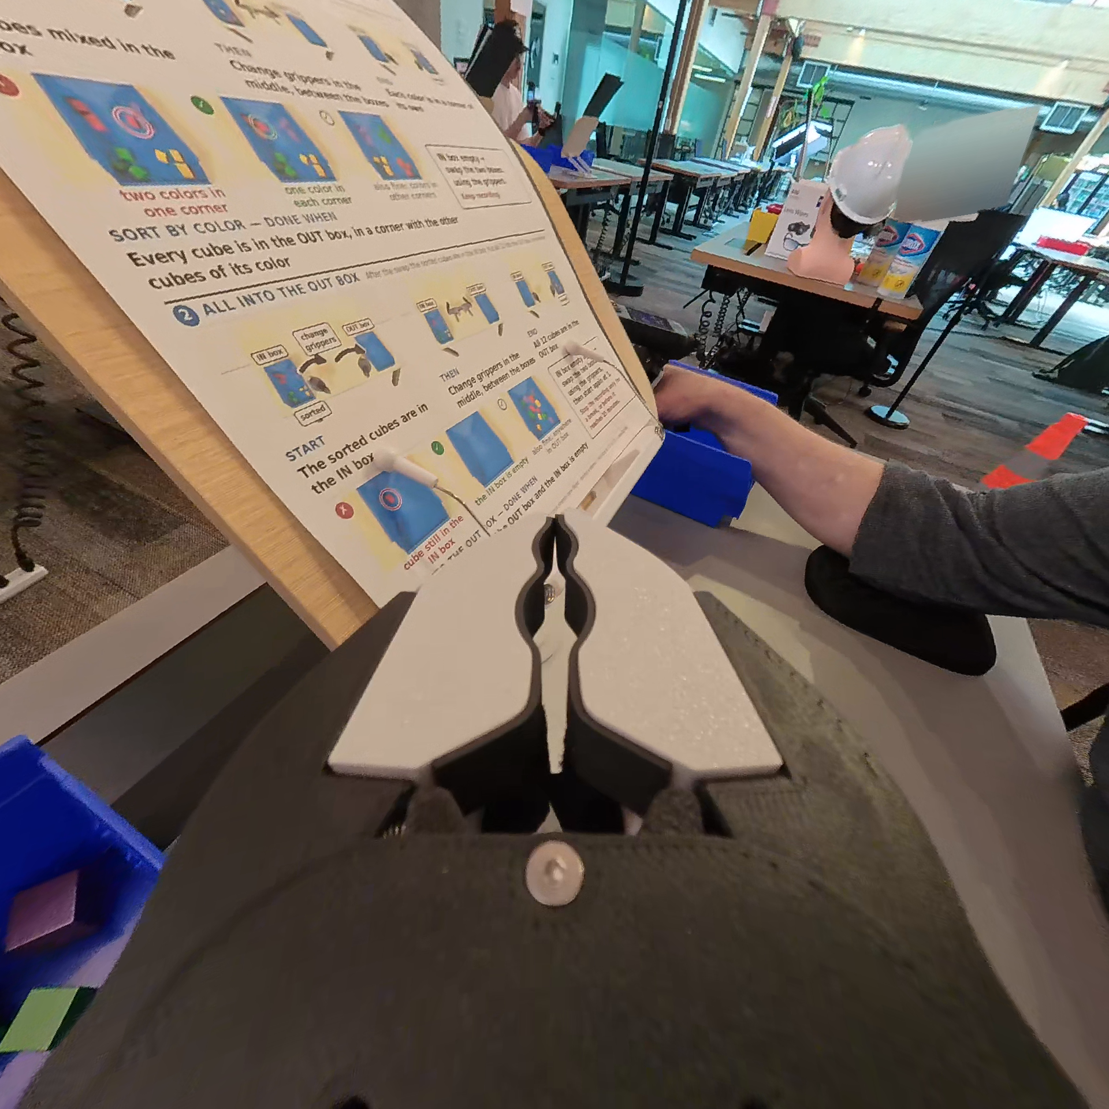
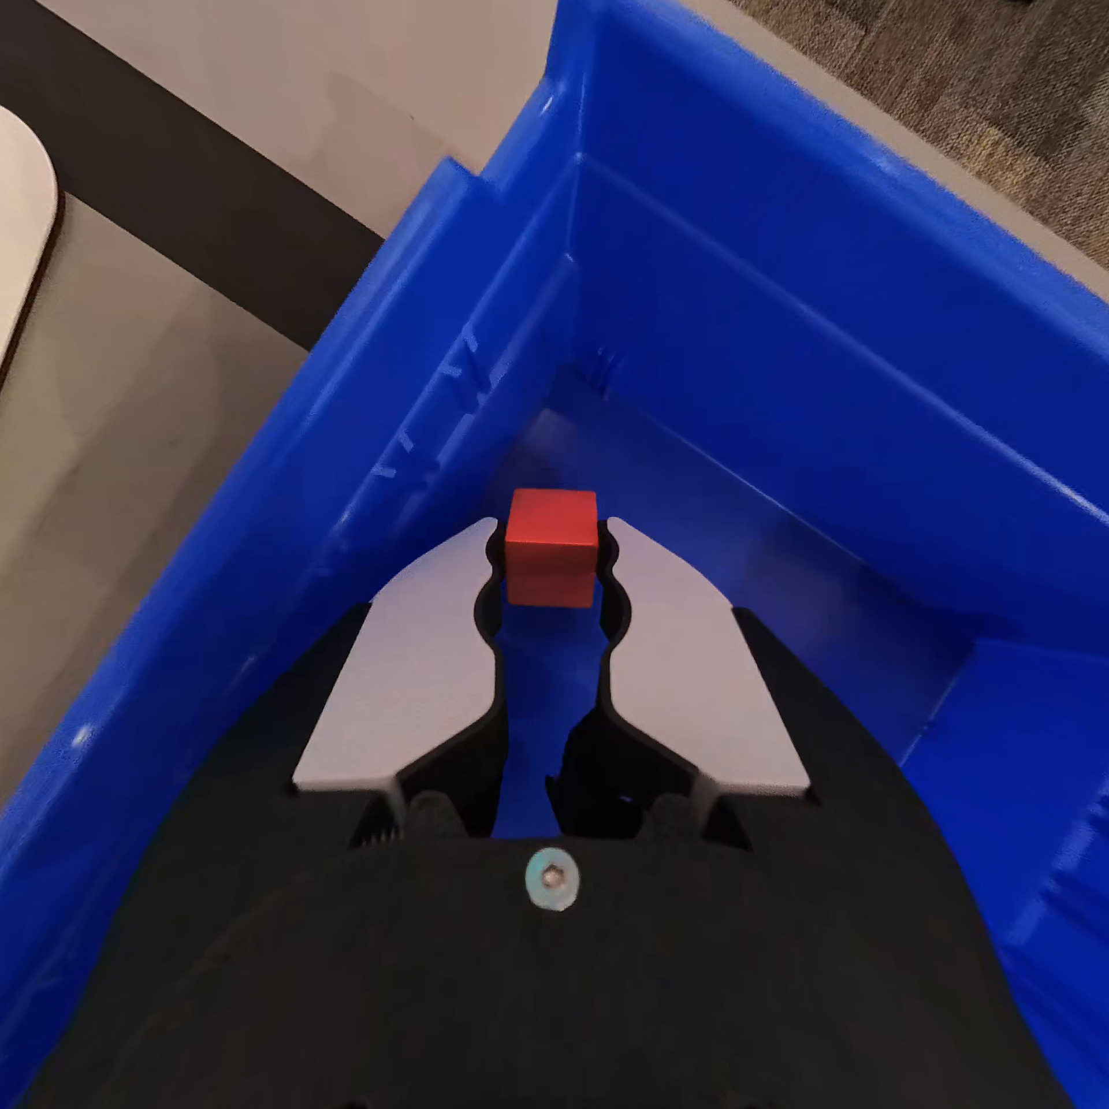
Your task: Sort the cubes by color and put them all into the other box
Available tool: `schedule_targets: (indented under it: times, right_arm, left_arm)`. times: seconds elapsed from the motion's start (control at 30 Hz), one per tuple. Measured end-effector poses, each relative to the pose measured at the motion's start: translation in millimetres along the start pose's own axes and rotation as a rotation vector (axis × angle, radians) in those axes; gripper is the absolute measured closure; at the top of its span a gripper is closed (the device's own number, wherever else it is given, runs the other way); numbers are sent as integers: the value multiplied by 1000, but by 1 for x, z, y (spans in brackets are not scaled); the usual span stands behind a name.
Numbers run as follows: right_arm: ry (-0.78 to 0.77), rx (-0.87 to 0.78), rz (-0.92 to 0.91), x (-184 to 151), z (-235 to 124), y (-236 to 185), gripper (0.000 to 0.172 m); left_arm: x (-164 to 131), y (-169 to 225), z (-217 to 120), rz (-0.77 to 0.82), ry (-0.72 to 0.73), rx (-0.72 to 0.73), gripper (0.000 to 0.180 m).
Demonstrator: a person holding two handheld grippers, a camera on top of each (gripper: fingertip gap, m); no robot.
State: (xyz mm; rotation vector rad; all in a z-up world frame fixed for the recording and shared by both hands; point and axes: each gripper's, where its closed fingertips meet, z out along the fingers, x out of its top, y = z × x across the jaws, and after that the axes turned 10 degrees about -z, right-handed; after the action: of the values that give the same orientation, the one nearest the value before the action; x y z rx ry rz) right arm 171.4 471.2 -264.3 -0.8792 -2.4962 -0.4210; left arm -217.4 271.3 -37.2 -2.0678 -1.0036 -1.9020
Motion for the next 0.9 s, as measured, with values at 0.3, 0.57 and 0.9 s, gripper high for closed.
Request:
schedule_targets:
  times: [0.3, 0.57, 0.9]
  right_arm:
    - [22, -44, -4, 7, -2, 9, 129]
    - [195, -98, 10, 34, -57, 17, 138]
    - [266, -91, -55, 58, -76, -5, 143]
  left_arm:
    - [-8, -12, -1, 6, -39, 55, 180]
    - [-4, -68, -56, 78, -76, 405, 167]
    - [-89, -199, -156, -132, -357, 908, 141]
